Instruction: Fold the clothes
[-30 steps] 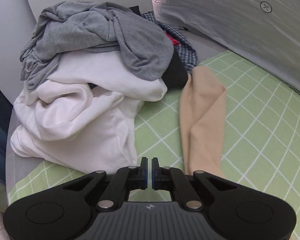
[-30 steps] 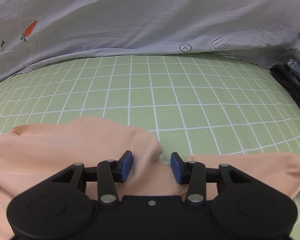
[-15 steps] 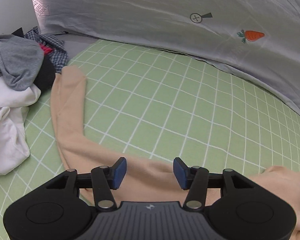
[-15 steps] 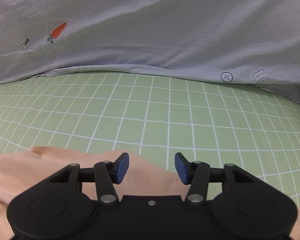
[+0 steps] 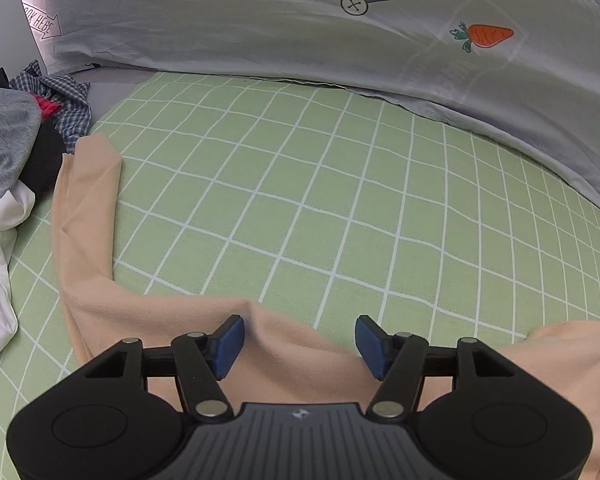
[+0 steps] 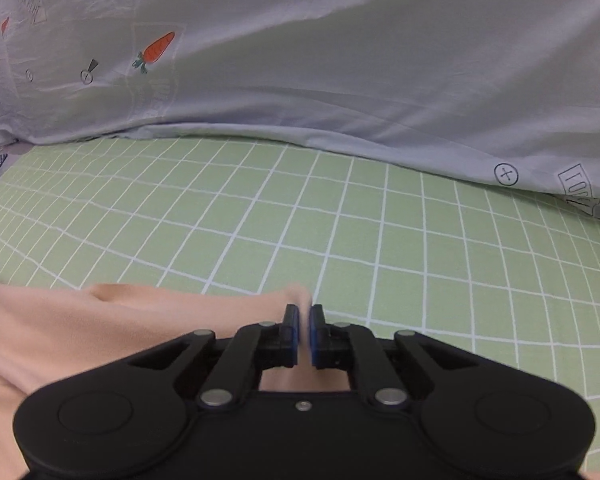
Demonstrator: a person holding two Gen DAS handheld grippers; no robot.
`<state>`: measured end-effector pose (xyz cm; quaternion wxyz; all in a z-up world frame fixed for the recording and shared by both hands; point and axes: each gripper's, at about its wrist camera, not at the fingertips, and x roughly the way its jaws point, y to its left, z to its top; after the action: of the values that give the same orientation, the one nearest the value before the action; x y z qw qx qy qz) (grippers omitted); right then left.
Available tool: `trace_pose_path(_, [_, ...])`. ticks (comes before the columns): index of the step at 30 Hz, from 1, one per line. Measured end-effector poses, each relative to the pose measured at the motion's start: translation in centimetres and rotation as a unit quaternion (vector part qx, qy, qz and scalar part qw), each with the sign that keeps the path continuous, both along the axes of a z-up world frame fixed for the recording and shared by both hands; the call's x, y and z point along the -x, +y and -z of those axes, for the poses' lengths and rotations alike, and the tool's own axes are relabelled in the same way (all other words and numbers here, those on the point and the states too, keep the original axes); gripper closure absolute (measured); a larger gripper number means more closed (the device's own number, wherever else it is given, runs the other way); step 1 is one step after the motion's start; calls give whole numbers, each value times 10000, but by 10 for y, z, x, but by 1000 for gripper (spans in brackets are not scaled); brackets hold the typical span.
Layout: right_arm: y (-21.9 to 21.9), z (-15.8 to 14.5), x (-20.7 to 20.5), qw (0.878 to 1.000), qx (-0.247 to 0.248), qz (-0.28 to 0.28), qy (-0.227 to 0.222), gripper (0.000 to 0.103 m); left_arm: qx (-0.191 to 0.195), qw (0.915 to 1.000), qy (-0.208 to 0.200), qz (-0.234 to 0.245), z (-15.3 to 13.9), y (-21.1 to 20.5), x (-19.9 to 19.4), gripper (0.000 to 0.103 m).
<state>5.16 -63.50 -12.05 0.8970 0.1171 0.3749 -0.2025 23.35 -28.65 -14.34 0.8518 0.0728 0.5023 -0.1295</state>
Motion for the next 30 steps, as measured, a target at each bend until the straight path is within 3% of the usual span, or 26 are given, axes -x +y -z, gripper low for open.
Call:
trace_pose_path(2, [-12,-10,2,9987,-41,451,-214,97,4,10000,62,15,3,3,3,36])
trace_pose_path(4, [-12,-6,-7,9988,130,440,169,92,75,9998,185,-50,8,7,7,35])
trace_pose_path(6, [0,2,-16,9958,636,231,618,90,102,9996,230,-91,9,10,9,35])
trace_pose_path(8, [12,1,-20,9949,818,-9,582,82,117,9995,252,-121,10,13,12,35])
trace_pose_path(10, [21,-2,-28,9965,719,-162,405,62,131,9994,274,-151,11,16,15,35])
trace_pose_path(18, [68,5,-81,9947,-10,-1029,64,62,110,9994,287,-143,10,19,20,33])
trace_pose_path(23, [99,19,-108,9833,-84,-1775,382,62,105,9994,289,-135,11,19,20,33])
trace_pose_path(30, [109,23,-102,9754,-201,-2134,521,62,121,9993,307,-188,11,19,19,31])
